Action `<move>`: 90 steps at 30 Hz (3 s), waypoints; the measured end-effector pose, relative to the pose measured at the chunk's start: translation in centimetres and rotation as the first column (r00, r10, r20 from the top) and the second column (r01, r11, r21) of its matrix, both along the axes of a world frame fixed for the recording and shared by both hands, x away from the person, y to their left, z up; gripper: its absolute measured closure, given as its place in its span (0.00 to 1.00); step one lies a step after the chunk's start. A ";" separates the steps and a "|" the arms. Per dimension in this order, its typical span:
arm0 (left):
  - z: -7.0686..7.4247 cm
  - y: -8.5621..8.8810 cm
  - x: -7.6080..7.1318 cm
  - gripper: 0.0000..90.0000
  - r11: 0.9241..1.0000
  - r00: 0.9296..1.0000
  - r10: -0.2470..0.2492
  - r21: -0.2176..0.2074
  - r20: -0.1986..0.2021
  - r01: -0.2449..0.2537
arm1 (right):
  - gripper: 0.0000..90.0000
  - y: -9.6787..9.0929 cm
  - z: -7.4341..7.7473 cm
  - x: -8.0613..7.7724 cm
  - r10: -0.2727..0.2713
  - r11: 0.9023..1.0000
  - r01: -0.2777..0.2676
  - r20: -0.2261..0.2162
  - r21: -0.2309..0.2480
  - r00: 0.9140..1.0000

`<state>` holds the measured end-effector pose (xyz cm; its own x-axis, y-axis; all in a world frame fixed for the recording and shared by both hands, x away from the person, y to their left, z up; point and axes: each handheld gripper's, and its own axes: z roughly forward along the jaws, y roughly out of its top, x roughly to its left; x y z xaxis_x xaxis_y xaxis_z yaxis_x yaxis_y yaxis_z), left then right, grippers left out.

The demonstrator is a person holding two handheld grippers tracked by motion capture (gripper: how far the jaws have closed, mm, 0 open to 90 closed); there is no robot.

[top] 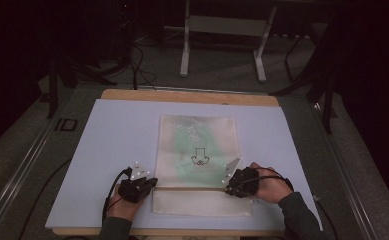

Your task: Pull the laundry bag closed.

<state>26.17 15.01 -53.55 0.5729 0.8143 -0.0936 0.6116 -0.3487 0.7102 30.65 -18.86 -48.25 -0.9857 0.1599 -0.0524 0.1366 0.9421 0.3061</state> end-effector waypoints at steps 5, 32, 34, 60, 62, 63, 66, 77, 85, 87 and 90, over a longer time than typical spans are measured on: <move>0.0 0.0 0.0 0.99 1.000 1.000 -0.001 0.001 0.002 0.001 | 0.91 -0.4 0.0 0.0 -0.010 1.000 0.010 0.001 -0.005 1.000; 0.0 0.0 0.0 0.99 1.000 1.000 -0.002 0.001 0.001 0.002 | 0.91 -3.4 -0.2 -0.2 -0.066 0.998 0.067 -0.012 0.006 0.998; 0.0 0.0 0.0 0.99 1.000 1.000 -0.001 0.001 0.002 0.001 | 0.91 -3.7 -0.2 -0.2 -0.074 0.997 0.074 -0.010 0.001 0.997; 0.0 -0.1 -0.1 0.99 1.000 1.000 0.007 0.000 0.005 -0.007 | 0.84 -5.9 -1.1 -1.0 -0.152 0.988 0.151 0.025 0.034 0.988; 0.0 -0.1 -0.1 0.99 1.000 1.000 0.004 0.002 0.009 -0.004 | 0.81 -6.2 -1.0 -1.2 -0.162 0.986 0.160 0.032 0.046 0.986; 0.0 -0.1 -0.1 0.99 1.000 1.000 0.004 0.005 0.012 -0.004 | 0.80 -6.3 -1.1 -1.2 -0.167 0.985 0.165 0.033 0.053 0.985; 0.0 -0.2 -0.2 0.98 1.000 1.000 0.002 0.020 0.024 -0.003 | 0.77 -6.7 -0.9 -1.3 -0.183 0.980 0.179 0.039 0.080 0.982; -0.1 -0.1 -0.2 0.95 1.000 0.999 -0.010 0.012 0.043 0.009 | 0.66 -7.0 -0.9 -1.2 -0.225 0.957 0.212 0.044 0.197 0.973; 0.2 -0.1 -0.5 0.95 1.000 0.997 -0.007 0.005 0.074 0.006 | 0.60 -7.6 -1.0 -1.0 -0.288 0.924 0.263 0.051 0.276 0.956; 0.3 0.1 -0.5 0.95 1.000 0.997 0.000 -0.006 0.083 0.001 | 0.59 -7.9 -1.2 -0.8 -0.309 0.913 0.281 0.053 0.297 0.950; 0.5 0.4 -0.5 0.95 1.000 0.996 0.014 -0.009 0.091 -0.013 | 0.58 -8.0 -1.3 -0.5 -0.336 0.892 0.299 0.055 0.339 0.940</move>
<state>25.69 15.43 -53.09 0.5680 0.8216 -0.0489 0.5492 -0.3340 0.7660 30.12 -26.90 -49.56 -0.8702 0.4902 -0.0492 0.3607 0.7020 0.6141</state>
